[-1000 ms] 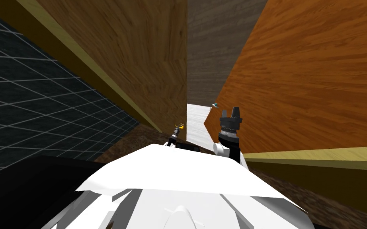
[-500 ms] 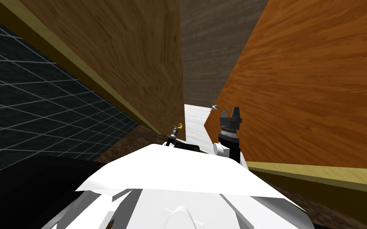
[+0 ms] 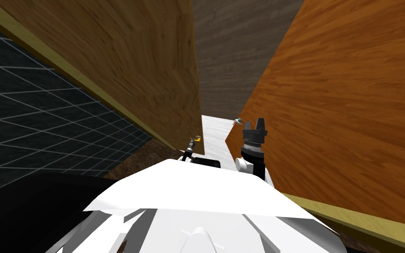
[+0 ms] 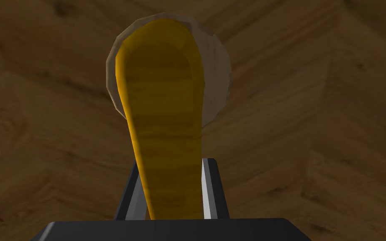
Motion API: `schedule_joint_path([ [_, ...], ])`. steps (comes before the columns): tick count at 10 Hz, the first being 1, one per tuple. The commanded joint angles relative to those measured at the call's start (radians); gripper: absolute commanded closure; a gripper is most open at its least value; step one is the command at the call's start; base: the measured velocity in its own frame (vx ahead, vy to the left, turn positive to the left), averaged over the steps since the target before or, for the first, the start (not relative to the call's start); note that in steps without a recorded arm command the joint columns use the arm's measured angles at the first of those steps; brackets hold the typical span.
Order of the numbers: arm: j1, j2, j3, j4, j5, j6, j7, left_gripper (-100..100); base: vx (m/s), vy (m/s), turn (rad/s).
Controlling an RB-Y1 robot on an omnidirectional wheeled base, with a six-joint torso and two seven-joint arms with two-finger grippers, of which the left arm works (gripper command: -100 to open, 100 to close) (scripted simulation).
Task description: Push the door open
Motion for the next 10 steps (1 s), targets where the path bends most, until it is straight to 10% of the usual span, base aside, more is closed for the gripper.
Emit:
schedule_joint_path([
  [1,-0.008,0.014,0.033,-0.003,0.013,0.004,-0.004,100,0.162,-0.096,0.094],
  [10,-0.041,-0.016,0.155,0.029,0.063,0.005,-0.037,100,0.186,-0.113,0.083],
])
